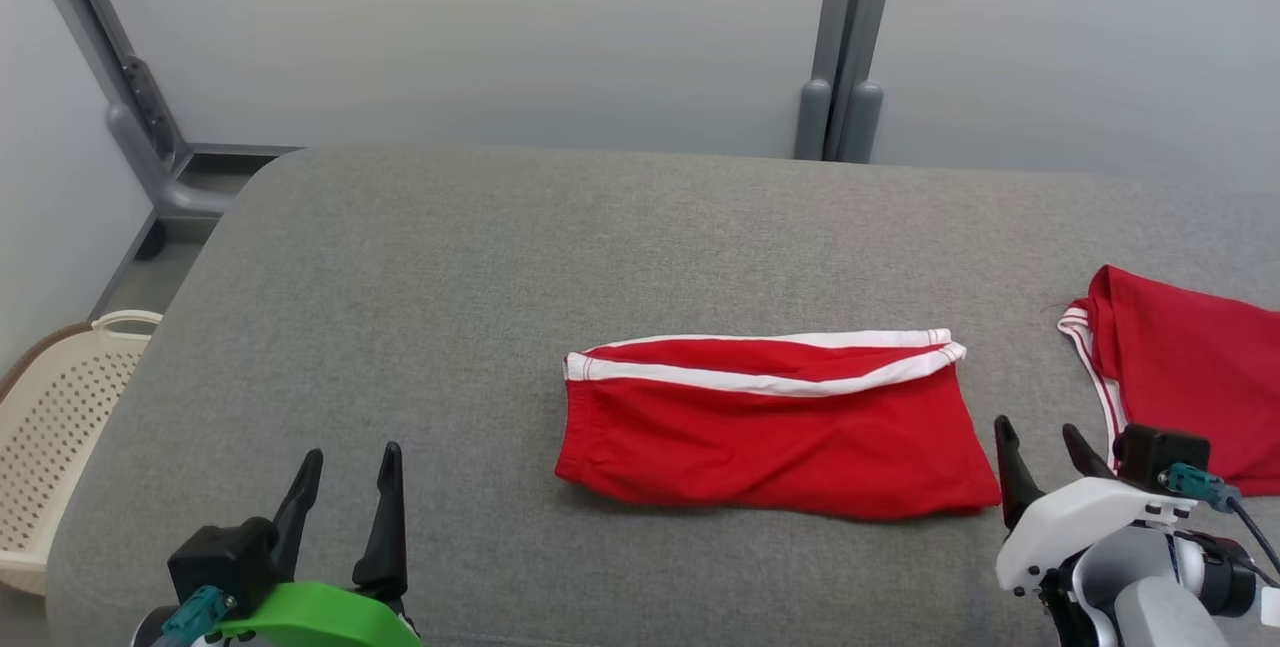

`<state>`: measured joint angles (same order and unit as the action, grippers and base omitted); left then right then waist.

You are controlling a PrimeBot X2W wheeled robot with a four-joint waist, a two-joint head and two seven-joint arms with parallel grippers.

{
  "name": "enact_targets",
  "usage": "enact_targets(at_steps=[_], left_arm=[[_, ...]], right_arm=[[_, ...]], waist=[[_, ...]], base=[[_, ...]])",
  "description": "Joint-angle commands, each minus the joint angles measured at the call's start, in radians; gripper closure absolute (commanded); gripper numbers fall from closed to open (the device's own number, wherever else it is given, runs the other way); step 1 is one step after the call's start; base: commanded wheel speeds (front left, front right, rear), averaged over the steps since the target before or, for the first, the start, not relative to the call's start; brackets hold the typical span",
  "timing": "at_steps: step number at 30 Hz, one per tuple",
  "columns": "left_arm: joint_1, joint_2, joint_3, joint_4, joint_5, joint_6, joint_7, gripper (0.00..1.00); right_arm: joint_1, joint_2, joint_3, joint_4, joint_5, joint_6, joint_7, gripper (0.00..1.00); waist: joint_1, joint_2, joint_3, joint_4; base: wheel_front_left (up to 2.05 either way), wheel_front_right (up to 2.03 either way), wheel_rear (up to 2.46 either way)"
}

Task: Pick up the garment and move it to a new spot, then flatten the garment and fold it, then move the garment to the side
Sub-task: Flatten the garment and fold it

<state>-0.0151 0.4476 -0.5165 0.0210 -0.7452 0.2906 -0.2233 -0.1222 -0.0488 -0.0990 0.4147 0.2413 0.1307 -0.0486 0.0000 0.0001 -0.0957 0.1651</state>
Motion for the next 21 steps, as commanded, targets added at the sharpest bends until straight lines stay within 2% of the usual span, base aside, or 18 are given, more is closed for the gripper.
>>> enact_targets(at_steps=[1, 10, 21], left_arm=[[-0.006, 0.003, -0.003, -0.001, 0.009, -0.005, 0.004, 0.0], [-0.033, 0.006, -0.036, -0.009, 0.024, -0.013, 0.034, 0.0], [-0.067, 0.006, -0.055, -0.026, 0.039, -0.018, 0.049, 0.0]], right_arm=[[-0.019, -0.004, -0.023, 0.02, -0.029, 0.0, 0.024, 0.0], [-0.128, -0.004, -0.197, 0.176, -0.121, 0.0, 0.215, 0.0], [-0.242, -0.004, -0.313, 0.28, -0.269, 0.0, 0.343, 0.0]], waist=[[0.0, -0.0001, 0.013, 0.023], [0.0, -0.0001, 0.044, 0.108], [0.0, -0.0001, 0.102, 0.18]], base=[[0.0, 0.0, 0.0], [0.0, 0.0, 0.0], [0.0, 0.0, 0.0]])
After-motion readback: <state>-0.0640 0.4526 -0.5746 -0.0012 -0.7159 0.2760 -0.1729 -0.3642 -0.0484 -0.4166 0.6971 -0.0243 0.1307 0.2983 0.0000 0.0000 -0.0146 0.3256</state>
